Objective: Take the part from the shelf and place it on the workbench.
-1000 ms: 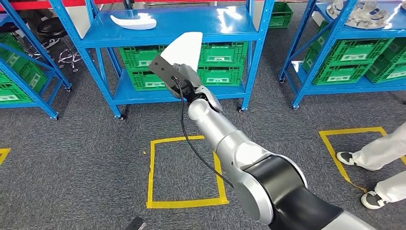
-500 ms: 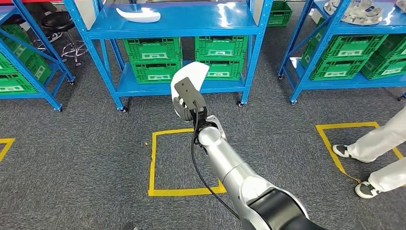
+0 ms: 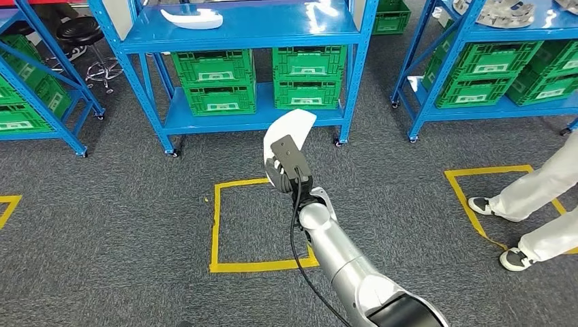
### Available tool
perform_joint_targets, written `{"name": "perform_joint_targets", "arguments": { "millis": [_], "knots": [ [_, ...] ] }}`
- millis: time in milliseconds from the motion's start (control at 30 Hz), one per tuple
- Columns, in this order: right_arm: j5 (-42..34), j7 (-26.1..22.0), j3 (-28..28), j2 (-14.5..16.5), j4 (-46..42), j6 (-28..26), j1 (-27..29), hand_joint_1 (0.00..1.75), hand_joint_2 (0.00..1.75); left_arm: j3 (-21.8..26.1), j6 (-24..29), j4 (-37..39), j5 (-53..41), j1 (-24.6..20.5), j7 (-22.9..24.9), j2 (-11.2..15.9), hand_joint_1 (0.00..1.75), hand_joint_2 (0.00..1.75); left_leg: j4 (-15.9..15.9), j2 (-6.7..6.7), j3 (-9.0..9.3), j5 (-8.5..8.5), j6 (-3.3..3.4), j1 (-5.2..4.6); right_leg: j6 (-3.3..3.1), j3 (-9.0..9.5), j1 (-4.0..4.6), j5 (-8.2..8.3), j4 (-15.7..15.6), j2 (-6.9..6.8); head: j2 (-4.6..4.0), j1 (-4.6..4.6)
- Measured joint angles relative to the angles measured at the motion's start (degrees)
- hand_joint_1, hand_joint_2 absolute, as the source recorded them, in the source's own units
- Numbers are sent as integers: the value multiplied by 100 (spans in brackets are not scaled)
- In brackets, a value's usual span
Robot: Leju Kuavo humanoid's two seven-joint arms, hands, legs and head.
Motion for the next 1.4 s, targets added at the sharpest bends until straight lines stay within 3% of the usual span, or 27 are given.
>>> {"name": "perform_joint_targets", "arguments": {
  "millis": [100,133,167,267,300,333,433,467,500,567,600,667,733,800,833,867,900,967,1033,1100,1167,1233,1300,1333,1367,1400],
  "knots": [
    [142,42,60,-20,-181,-106,82,175,175,10,0,0,-2,2,6,-11,0,175,-221,-5,81,134,68,-8,30,22,-8,42,-66,-13,0,-2],
    [186,57,81,-28,-239,-127,97,175,175,14,0,0,-2,-2,15,-20,0,175,-355,-12,147,217,80,15,40,10,1,-10,-24,-7,0,2],
    [225,76,103,-39,-288,-144,110,175,175,19,0,0,-3,-6,24,-28,0,175,-476,-21,204,303,76,49,58,-47,7,-128,126,4,0,7],
    [309,156,163,-84,-380,-172,175,175,175,32,0,2,-11,-6,43,-34,0,175,-557,-95,163,424,21,128,157,-462,-66,-648,1103,29,0,16],
    [336,190,175,-97,-410,-173,220,175,175,33,0,3,-16,1,48,-38,0,175,-532,-137,121,434,-15,160,204,-543,-107,-700,1298,30,0,15],
    [374,221,183,-105,-448,-174,267,175,175,34,0,5,-20,7,51,-40,0,175,-491,-182,72,439,-60,201,257,-520,-153,-647,1280,30,0,15],
    [512,277,222,-131,-580,-209,353,175,175,37,0,3,-25,5,54,-32,0,175,-245,-342,-147,404,-267,336,457,-59,-305,-283,420,143,0,30],
    [551,275,243,-137,-620,-229,369,175,175,39,0,1,-28,4,56,-27,0,175,-142,-390,-223,377,-342,355,444,29,-330,-239,240,210,0,52],
    [596,269,262,-145,-669,-257,402,175,175,40,0,-2,-32,5,59,-20,0,175,-77,-429,-287,357,-402,356,381,43,-335,-248,198,256,0,70],
    [709,255,309,-150,-809,-310,497,175,175,42,0,-2,-48,14,73,-19,0,175,-61,-493,-348,355,-475,355,158,-19,-313,-259,286,214,0,91],
    [773,254,343,-151,-899,-333,543,175,175,42,0,-1,-57,22,83,-17,0,175,-72,-475,-362,359,-484,361,80,-39,-303,-249,308,166,0,83],
    [871,257,429,-143,-1104,-346,610,175,175,42,0,2,-76,34,99,-18,0,175,166,-282,-465,187,-466,358,-27,-72,-276,-206,308,86,0,66],
    [936,270,501,-139,-1332,-316,701,175,175,42,0,2,-85,21,105,-22,0,175,890,-70,-755,-260,-422,324,-92,-114,-228,-167,300,-17,0,47],
    [1002,299,577,-144,-1554,-259,814,175,175,42,0,2,-93,7,105,-26,0,175,1598,-33,-1001,-619,-377,285,-130,-162,-165,-142,299,-152,0,43],
    [1030,316,624,-146,-1650,-232,866,175,175,42,0,2,-97,5,105,-27,0,175,1684,-32,-982,-650,-335,258,-143,-181,-132,-132,299,-219,0,43],
    [1057,329,672,-148,-1736,-209,909,175,175,42,0,2,-101,4,105,-27,0,175,1547,-23,-847,-589,-278,222,-152,-195,-103,-124,299,-287,0,43],
    [1078,336,720,-149,-1817,-190,942,175,175,42,0,1,-104,1,105,-27,0,175,1208,26,-605,-467,-201,174,-155,-201,-77,-118,299,-353,0,43],
    [1104,339,804,-151,-1962,-172,983,175,175,42,0,-7,-104,-16,103,-21,0,175,450,257,-123,-276,-53,55,-144,-195,-39,-111,298,-476,0,49],
    [1115,340,881,-161,-2063,-162,1021,175,175,42,0,-18,-101,-32,98,-21,0,175,126,374,45,-214,-7,-21,-97,-171,-32,-100,283,-592,0,54],
    [1116,345,946,-168,-2113,-155,1068,175,175,42,0,-20,-93,-22,96,-29,0,175,73,247,48,-144,-17,-10,-24,-140,-41,-87,251,-677,0,56],
    [1114,342,989,-174,-2139,-154,1099,175,175,45,0,-18,-87,-7,90,-35,0,175,-10,122,81,-48,-2,29,45,-179,-53,-194,374,-471,0,67],
    [1105,340,1011,-202,-2143,-158,1124,175,175,48,0,-19,-86,-18,80,-52,0,175,-47,-12,76,20,32,44,90,-424,-64,-516,933,-132,0,79],
    [1086,345,1020,-244,-2141,-162,1173,175,175,49,0,-19,-87,-22,80,-72,0,175,-38,-176,45,44,63,33,106,-737,-60,-773,1599,-6,0,83],
    [1077,346,1022,-261,-2140,-162,1196,175,175,49,0,-18,-87,-15,83,-77,0,175,-28,-263,35,47,68,28,106,-802,-58,-758,1716,12,0,84],
    [1067,346,1023,-270,-2139,-162,1210,175,175,50,0,-17,-87,-9,87,-78,0,175,-14,-349,28,47,68,25,98,-763,-57,-636,1615,26,0,84],
    [1057,347,1023,-274,-2139,-161,1212,175,175,52,0,-18,-90,-8,91,-77,0,175,3,-436,23,45,63,24,82,-619,-57,-432,1296,73,0,84]
  ]
}}
